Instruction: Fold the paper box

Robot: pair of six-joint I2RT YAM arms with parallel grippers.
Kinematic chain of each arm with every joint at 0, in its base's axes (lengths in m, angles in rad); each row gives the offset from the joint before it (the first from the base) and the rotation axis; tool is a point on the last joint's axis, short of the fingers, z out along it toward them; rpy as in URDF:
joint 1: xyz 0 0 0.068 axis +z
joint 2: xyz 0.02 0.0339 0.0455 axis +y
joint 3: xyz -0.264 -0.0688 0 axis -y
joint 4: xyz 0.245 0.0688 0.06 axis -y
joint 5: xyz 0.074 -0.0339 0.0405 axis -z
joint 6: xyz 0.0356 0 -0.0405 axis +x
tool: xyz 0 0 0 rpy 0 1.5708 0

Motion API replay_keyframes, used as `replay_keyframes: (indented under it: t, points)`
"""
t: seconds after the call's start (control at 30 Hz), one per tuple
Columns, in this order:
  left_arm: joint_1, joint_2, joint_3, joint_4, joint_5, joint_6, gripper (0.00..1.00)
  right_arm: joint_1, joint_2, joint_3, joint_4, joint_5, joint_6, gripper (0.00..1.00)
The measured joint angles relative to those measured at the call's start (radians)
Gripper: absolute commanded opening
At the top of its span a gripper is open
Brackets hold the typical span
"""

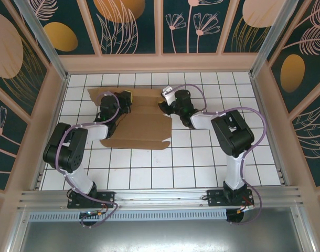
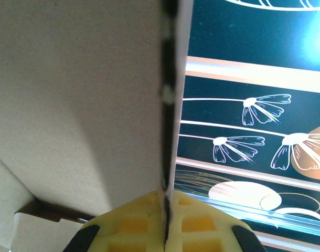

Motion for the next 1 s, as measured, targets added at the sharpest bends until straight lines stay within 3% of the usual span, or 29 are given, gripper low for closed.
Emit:
replay_keyframes:
  t: [0.4, 0.67, 0.87, 1.0]
  points:
    - [-0.014, -0.056, 0.010, -0.117, -0.014, -0.048, 0.00, 0.017, 0.024, 0.020, -0.011, 0.021, 0.032, 0.52]
    - [-0.032, -0.100, 0.009, -0.191, -0.058, -0.090, 0.00, 0.023, 0.024, -0.005, 0.036, 0.043, 0.090, 0.38]
    - [-0.066, -0.169, 0.005, -0.297, -0.151, -0.125, 0.00, 0.048, 0.025, -0.003, 0.059, 0.110, 0.106, 0.35]
    - [-0.076, -0.178, 0.005, -0.326, -0.183, -0.142, 0.01, 0.062, 0.039, 0.006, 0.065, 0.167, 0.116, 0.23]
